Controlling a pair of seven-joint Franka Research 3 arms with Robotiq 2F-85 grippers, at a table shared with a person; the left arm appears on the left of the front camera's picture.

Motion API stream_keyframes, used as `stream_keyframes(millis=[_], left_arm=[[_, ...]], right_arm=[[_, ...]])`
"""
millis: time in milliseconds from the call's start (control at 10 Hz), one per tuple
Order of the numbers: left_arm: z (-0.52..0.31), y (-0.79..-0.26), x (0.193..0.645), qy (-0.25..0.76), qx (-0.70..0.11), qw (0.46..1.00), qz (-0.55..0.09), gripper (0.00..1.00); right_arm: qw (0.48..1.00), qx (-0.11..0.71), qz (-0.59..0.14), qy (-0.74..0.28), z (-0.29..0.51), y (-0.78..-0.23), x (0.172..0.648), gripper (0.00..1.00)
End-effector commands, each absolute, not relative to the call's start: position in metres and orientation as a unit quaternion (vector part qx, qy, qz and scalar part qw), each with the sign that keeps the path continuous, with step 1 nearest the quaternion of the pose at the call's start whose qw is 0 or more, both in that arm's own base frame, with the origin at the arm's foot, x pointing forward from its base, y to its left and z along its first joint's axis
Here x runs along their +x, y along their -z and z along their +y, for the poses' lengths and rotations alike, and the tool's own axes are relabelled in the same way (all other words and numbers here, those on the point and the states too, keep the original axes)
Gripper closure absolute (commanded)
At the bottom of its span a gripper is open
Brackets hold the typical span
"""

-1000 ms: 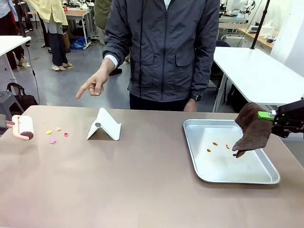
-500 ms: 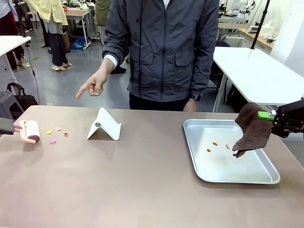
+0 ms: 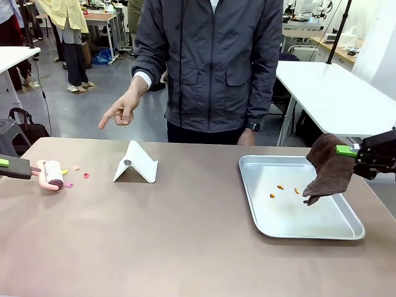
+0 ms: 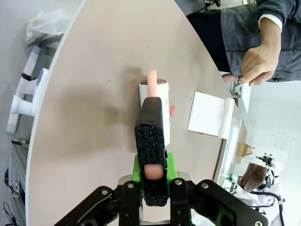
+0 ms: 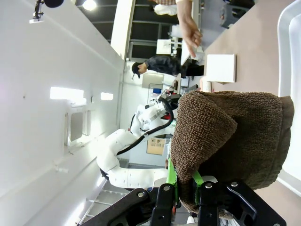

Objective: Clean the surface of the table.
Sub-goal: If a person points to the right, clean the right side of the table with your right hand, and if they point to the left, clean the left side with your left hand.

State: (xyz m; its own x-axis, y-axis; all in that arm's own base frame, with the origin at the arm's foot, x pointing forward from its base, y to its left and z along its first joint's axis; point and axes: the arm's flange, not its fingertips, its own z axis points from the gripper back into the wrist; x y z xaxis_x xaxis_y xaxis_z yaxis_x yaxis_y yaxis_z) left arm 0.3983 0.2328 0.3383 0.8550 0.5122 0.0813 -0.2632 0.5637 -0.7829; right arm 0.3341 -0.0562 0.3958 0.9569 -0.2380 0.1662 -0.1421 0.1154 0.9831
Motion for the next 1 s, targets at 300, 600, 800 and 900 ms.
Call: stream_keyframes(millis=[300,600,800,900], left_arm=[[0.229,-0.301,0.429,-0.283,-0.394,0.870,-0.093,0.78],[0.221,-0.291,0.437,-0.286,-0.391,0.872,-0.069,0.78],[0.208,-0.292,0.442,-0.273,-0.400,0.873,-0.065,0.78],[0.199,-0.292,0.445,-0.264,-0.403,0.874,-0.059,0.78]], right_arm=[[0.729,0.668,-0.149,0.031,-0.056,-0.400,0.333,1.00],[0.729,0.668,-0.149,0.031,-0.056,-0.400,0.333,1.00],[0.729,0.668,-0.149,0.031,-0.056,-0.400,0.333,1.00],[0.729,0.668,-0.149,0.031,-0.056,-0.400,0.333,1.00]])
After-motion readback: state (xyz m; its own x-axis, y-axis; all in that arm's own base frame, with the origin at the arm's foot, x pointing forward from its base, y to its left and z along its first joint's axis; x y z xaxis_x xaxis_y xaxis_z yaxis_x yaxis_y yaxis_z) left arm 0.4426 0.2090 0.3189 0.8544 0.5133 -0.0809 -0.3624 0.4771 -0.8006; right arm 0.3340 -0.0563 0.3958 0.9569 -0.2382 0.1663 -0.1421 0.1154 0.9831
